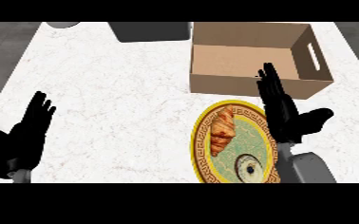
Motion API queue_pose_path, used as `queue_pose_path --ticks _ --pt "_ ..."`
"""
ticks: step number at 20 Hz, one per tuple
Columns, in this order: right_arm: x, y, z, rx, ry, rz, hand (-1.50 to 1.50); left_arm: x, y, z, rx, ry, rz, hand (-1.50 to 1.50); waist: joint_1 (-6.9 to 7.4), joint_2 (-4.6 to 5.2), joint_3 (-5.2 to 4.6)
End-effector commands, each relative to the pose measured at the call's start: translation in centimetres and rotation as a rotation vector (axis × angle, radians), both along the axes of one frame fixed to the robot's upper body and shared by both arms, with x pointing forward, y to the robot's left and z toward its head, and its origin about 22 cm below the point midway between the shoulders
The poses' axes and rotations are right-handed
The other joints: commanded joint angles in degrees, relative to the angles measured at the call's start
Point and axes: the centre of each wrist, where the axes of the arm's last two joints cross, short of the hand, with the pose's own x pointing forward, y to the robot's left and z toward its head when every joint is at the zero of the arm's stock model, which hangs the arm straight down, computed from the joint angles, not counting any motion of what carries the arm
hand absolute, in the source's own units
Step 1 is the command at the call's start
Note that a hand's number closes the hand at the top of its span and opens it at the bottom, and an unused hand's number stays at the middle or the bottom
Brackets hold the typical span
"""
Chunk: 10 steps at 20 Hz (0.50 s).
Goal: Pick the cupcake from the plate and place it in the cardboard box
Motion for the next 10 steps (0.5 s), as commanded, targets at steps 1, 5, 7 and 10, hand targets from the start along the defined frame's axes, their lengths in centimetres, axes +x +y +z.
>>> queue_pose_path --ticks 1,5,7,10 --pt "-1.6 1.6 -0.4 0.001 0.076 -0.147 -1.50 1.0 -0.9 1.6 0.065 -0.040 -0.100 0.00 0.04 -0.55 -2.01" --pt "-5.0 -0.9 -6.0 -0.188 0.257 -0.474 -1.50 2.6 -3.8 3.9 0.187 -0.190 -0.340 0.00 -6.15 -0.55 -2.31" --pt "-1.0 -0.5 3.6 0.004 -0.316 -0.598 -1.50 1.7 -3.0 2.2 0.137 -0.103 -0.282 0.00 -12.79 -7.52 -1.35" --pt "-10.3 -7.4 -10.4 -0.690 0.329 -0.563 -1.50 2.5 -4.7 4.1 0.195 -0.199 -0.419 0.00 -7.98 0.77 -3.51"
